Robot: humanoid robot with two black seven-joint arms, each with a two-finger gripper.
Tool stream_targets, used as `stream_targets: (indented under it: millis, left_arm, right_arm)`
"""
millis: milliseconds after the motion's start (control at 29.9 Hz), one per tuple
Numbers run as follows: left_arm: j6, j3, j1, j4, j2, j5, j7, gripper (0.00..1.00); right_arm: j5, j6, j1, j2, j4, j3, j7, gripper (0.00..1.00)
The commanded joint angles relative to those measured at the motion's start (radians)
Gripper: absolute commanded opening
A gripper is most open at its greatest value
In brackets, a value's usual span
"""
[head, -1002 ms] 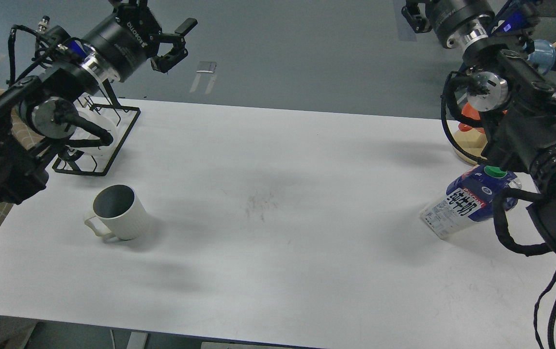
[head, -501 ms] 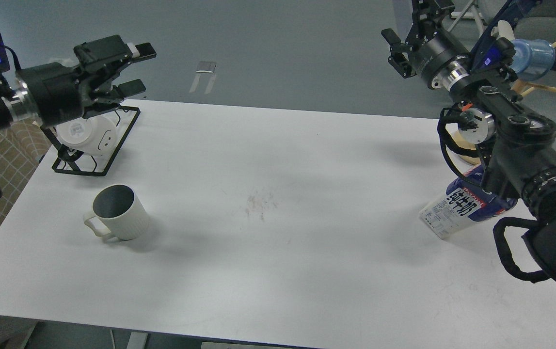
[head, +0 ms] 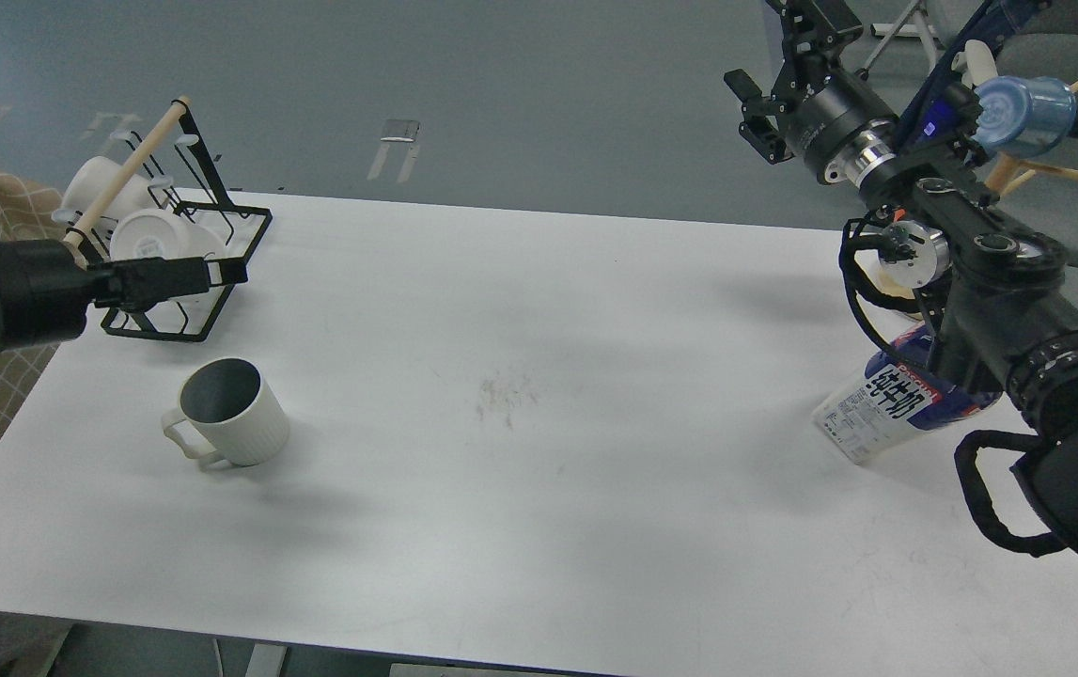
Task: Place cup and milk with both arms
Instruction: 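Lower the left gripper toward the white mug's side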
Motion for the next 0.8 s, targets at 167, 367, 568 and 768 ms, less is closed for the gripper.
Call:
stream_targets:
  millis: [167,367,568,768]
  left_arm:
    - [0.027,0.072,0.005,0.097,-0.073,0.314,-0.036,0.99]
    - [0.027,0.072,-0.007,0.205,-0.148,0.36,-0.036,0.99]
    - [0.027,0.072,-0.004,0.214,-0.165,0.423,-0.036,0.99]
    - [0.026,0.074,0.002,0.214,-0.178,0.42,-0.036,0.98]
  right_arm:
    - [0.0,0.0,0.003,0.0,0.008,0.0,0.0,1.0]
    - [0.0,0.0,0.003,0.0,0.008,0.0,0.0,1.0]
    - [0.0,0.0,0.005,0.0,0.008,0.002,0.0,1.0]
    - [0.001,0.0,0.008,0.0,0.008,0.002,0.0,1.0]
